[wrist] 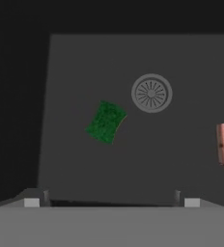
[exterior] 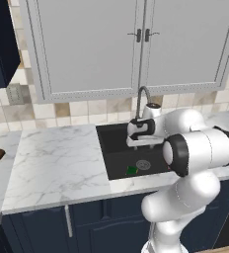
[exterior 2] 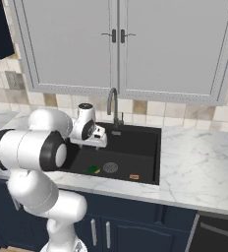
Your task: Pick up the sponge and bar soap from the sink, and place them back in the cabinet, and close the cabinet door.
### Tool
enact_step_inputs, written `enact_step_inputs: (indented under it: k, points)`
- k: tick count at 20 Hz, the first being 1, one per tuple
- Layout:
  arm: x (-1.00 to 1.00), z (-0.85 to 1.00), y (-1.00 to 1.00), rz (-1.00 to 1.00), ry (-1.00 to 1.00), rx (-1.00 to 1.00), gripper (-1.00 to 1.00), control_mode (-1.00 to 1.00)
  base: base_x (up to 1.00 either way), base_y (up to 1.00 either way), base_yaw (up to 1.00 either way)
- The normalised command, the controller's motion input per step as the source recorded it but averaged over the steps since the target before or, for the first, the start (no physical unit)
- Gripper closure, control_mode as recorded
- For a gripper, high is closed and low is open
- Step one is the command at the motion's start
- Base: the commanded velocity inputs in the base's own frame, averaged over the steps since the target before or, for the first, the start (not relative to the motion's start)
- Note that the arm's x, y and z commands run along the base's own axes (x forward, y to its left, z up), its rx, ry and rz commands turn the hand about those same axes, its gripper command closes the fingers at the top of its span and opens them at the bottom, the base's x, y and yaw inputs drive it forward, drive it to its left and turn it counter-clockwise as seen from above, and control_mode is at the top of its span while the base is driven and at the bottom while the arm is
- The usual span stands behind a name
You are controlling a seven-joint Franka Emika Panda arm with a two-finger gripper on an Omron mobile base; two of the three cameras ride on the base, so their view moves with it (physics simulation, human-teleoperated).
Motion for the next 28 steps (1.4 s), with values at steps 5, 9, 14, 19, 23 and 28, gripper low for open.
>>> enact_step_inputs:
  k: [5, 9, 14, 19, 23, 28]
  points:
    - [0.04, -0.21, 0.0, 0.0, 0.0, 0.0, -1.0, -1.0, 0.0, 0.0, 0.0]
    - [0.05, -0.07, 0.0, 0.0, 0.07, 0.0, -1.0, -1.0, 0.0, 0.0, 0.0]
    - [0.05, -0.03, 0.01, 0.0, 0.12, 0.0, -1.0, -1.0, 0.0, 0.0, 0.0]
    - [0.1, -0.08, 0.0, 0.0, 0.05, 0.0, -1.0, -1.0, 0.0, 0.0, 0.0]
    - [0.16, -0.02, 0.0, 0.0, 0.0, 0.0, -1.0, -1.0, 0.0, 0.0, 0.0]
    - [0.23, -0.04, 0.0, 0.0, 0.0, 0.0, -1.0, -1.0, 0.0, 0.0, 0.0]
